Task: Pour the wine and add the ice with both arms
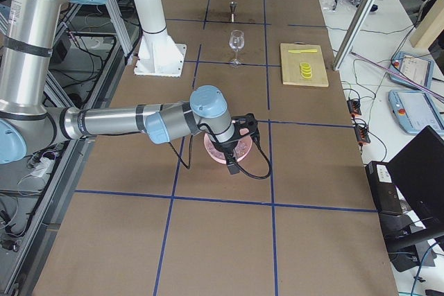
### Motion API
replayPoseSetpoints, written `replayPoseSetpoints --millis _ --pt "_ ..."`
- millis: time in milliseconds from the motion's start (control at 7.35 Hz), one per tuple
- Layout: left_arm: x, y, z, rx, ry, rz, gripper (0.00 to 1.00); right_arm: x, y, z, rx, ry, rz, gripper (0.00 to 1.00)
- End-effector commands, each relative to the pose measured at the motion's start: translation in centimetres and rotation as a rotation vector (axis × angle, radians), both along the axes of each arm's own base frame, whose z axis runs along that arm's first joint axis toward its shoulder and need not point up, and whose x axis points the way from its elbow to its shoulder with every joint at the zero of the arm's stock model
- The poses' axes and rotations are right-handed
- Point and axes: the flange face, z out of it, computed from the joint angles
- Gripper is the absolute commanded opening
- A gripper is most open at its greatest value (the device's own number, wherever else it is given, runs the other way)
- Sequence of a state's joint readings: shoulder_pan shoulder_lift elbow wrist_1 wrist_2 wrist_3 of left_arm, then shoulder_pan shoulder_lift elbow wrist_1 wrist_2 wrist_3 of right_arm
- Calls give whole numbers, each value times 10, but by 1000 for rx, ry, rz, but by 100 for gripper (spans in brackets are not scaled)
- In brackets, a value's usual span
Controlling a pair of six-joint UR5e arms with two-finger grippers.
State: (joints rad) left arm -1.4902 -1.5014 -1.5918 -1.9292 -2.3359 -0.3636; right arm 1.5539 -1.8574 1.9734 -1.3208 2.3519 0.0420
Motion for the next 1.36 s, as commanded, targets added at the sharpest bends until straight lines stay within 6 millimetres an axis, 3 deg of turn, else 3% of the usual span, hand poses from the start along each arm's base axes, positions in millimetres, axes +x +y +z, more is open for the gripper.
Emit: replayPoseSetpoints --millis 0,136,272,544,680,816,952,1224 --pt "-2 57 5 78 26 141 100 0 1 -1 -2 -4 2 100" --pt "-5 67 5 140 11 197 100 0 1 -1 -1 -4 2 100" --pt "-20 69 -6 177 -3 175 100 -1 0 -8 -22 -16 32 100" --pt "-26 63 -2 172 -38 161 100 -4 1 -34 -55 -48 100 100" --pt "-19 51 7 115 -36 182 100 -17 -1 -38 -68 -57 89 100" --pt "-19 45 8 198 -61 272 100 -47 -6 -51 -79 -91 95 100" --pt "-22 51 10 279 -75 360 100 -76 -7 -60 -80 -120 128 100" --pt "-24 46 3 291 -79 357 100 -112 2 -48 -104 -63 122 98"
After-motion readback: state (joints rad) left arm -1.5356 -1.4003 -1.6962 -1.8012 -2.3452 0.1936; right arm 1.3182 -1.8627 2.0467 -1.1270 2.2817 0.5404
